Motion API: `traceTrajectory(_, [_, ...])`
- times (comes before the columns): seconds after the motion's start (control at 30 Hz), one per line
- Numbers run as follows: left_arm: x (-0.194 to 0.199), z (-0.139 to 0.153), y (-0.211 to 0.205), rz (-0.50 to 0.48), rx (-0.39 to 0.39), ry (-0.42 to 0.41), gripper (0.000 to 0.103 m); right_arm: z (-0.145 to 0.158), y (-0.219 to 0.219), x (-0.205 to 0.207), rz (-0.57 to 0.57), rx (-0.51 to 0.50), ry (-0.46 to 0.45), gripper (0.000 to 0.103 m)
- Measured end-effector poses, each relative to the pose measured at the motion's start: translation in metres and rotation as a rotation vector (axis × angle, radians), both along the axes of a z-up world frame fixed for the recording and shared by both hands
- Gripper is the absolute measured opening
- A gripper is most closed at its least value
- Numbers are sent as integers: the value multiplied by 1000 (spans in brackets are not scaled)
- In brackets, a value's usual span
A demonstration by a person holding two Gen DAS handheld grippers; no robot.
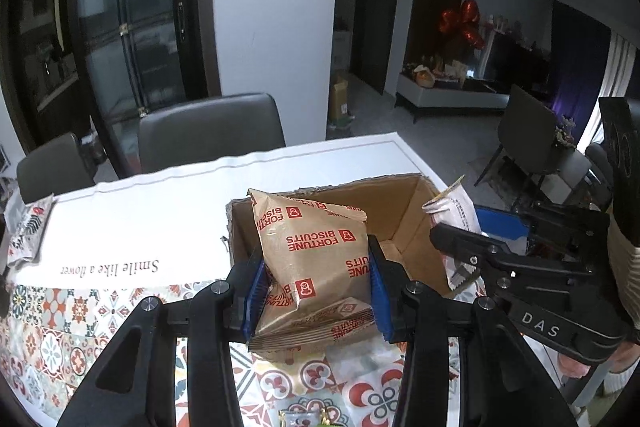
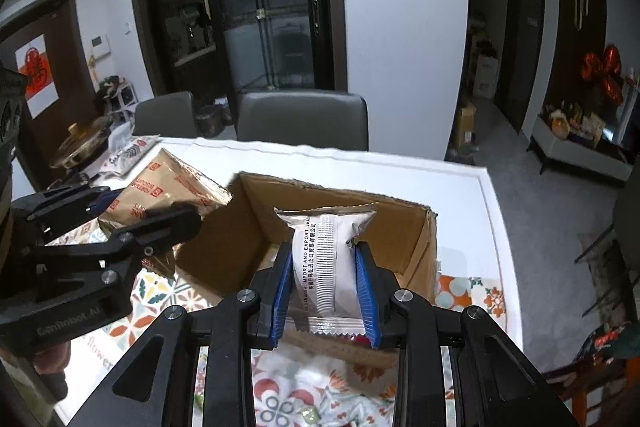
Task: Organize snacks
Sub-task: 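Lift both packets over the box and open the left tool to drop the biscuits, then move both open tools back to the snacks on the table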
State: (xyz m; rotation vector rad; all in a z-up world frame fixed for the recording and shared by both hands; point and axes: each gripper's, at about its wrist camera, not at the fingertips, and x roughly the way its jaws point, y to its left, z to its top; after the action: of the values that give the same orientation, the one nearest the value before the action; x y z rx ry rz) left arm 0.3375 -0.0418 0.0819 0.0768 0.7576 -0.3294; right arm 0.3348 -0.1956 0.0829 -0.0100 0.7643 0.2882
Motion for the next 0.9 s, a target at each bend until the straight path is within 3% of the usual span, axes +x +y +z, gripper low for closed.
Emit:
traceTrajectory(0.17, [22,-17,-6,0,-9,74,43,-16,-2,22,-13,20,61,31])
traceTrajectory(0.33, [29,-28,-12,-11,8,98,44,-27,-5,32,-24,11,83,31])
traceTrajectory(0.43, [26,-27,-13,-18,37,80,58,-32,-6,32,-47,-8,76,34])
traceTrajectory(0.47, [22,-25,-12,-10,50,62,66,-32,-6,32,-55,-22,74,45])
traceTrajectory(0.5, [18,-24,-10,0,60,47,67,-32,-5,29,-70,-48,59,56])
traceTrajectory(0.53, [13,-23,-9,9,67,35,67,-32,-5,24,-84,-68,39,58])
traceTrajectory(0.9, [-66,-11,8,53,72,-64,70,-19,-3,-45,-76,-71,-41,61])
